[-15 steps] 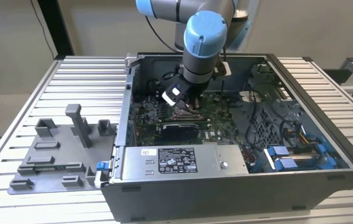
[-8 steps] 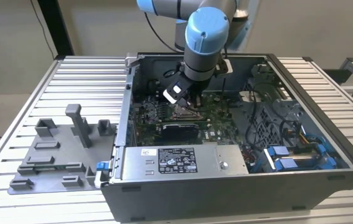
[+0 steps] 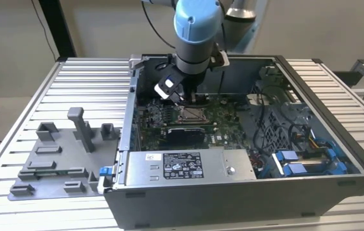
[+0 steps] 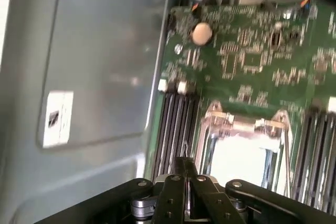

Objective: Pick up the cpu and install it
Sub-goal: 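Close the cpu cover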

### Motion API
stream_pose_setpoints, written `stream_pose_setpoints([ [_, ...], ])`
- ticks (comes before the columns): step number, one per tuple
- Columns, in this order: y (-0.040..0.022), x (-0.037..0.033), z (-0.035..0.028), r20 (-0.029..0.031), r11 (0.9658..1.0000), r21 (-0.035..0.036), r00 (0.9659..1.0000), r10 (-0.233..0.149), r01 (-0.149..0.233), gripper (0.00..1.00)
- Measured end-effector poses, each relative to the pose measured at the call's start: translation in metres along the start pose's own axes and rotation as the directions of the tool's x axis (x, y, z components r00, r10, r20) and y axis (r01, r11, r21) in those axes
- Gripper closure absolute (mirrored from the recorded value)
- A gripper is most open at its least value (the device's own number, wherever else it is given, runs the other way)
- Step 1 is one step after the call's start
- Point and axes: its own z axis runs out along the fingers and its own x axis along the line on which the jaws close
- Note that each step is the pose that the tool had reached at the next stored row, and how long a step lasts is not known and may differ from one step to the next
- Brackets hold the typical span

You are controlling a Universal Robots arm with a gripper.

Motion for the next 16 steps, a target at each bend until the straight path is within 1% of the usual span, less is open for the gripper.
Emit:
stream_pose_setpoints([
  [5,-0.0224,0.0035,-0.0013,0.0000,1.0000,-0.0009,1.0000,0.000,0.000,1.00],
  [6,-0.0270,0.0039,-0.0011,-0.0003,1.0000,-0.0040,1.0000,-0.002,0.002,1.00],
  [7,-0.0312,0.0043,-0.0009,-0.0013,0.9999,-0.0112,1.0000,-0.005,0.005,1.00],
  [8,-0.0338,0.0045,-0.0007,-0.0031,0.9998,-0.0198,1.0000,-0.008,0.008,1.00],
  [9,-0.0351,0.0045,-0.0004,-0.0044,0.9995,-0.0300,0.9999,-0.013,0.013,1.00],
  [10,-0.0353,0.0042,0.0001,-0.0046,0.9992,-0.0368,0.9998,-0.018,0.017,1.00],
  [11,-0.0354,0.0039,0.0008,-0.0044,0.9988,-0.0427,0.9997,-0.022,0.022,1.00],
  [12,-0.0355,0.0032,0.0020,-0.0047,0.9986,-0.0464,0.9997,-0.025,0.025,1.00],
  [16,-0.0364,0.0003,0.0083,-0.0044,0.9986,-0.0467,0.9997,-0.026,0.025,1.00],
])
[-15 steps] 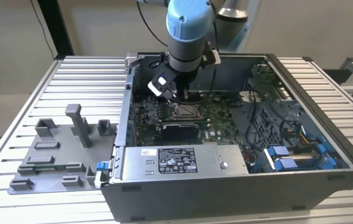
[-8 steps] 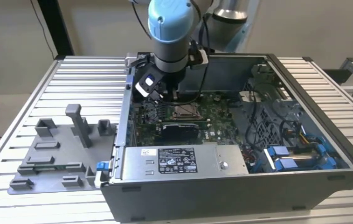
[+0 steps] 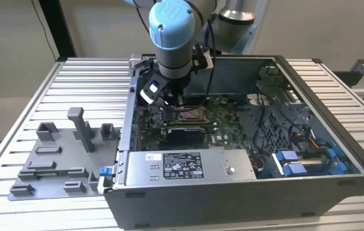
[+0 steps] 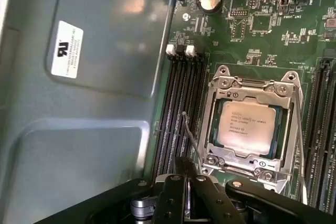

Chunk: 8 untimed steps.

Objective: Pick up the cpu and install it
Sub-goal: 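Close the cpu cover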

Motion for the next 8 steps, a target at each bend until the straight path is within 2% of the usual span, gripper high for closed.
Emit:
stream_pose_setpoints([
  [8,-0.0010,-0.0031,0.0069,-0.0005,1.0000,0.0015,1.0000,-0.003,0.003,1.00],
])
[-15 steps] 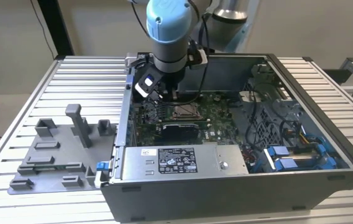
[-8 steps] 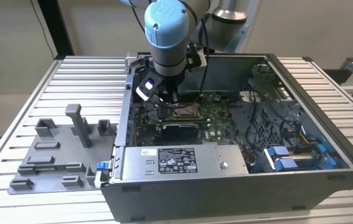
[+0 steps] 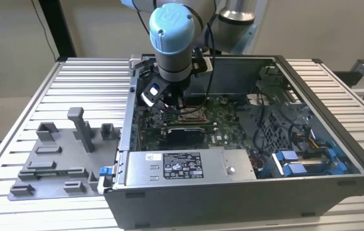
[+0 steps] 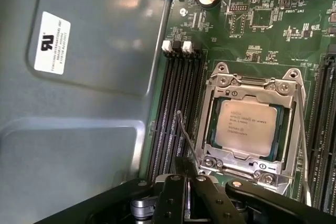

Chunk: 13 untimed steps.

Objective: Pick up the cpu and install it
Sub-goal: 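Close the cpu cover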

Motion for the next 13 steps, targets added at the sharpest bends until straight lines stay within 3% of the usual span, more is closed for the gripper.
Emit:
stream_pose_setpoints([
  [13,0.0111,-0.0025,0.0023,0.0000,1.0000,0.0030,1.0000,0.001,-0.001,1.00],
])
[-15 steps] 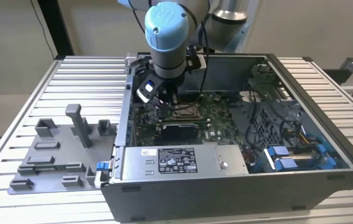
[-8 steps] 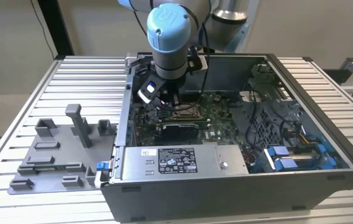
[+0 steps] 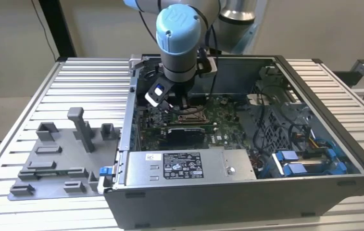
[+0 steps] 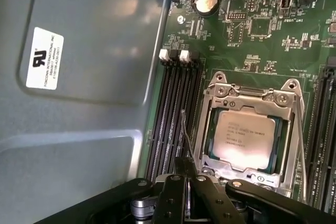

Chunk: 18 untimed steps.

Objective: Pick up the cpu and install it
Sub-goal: 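Close the cpu cover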

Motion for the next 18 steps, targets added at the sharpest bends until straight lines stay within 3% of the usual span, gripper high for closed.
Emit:
stream_pose_setpoints([
  [18,0.0185,-0.0064,0.0088,0.0006,1.0000,0.0082,1.0000,0.004,-0.004,1.00],
])
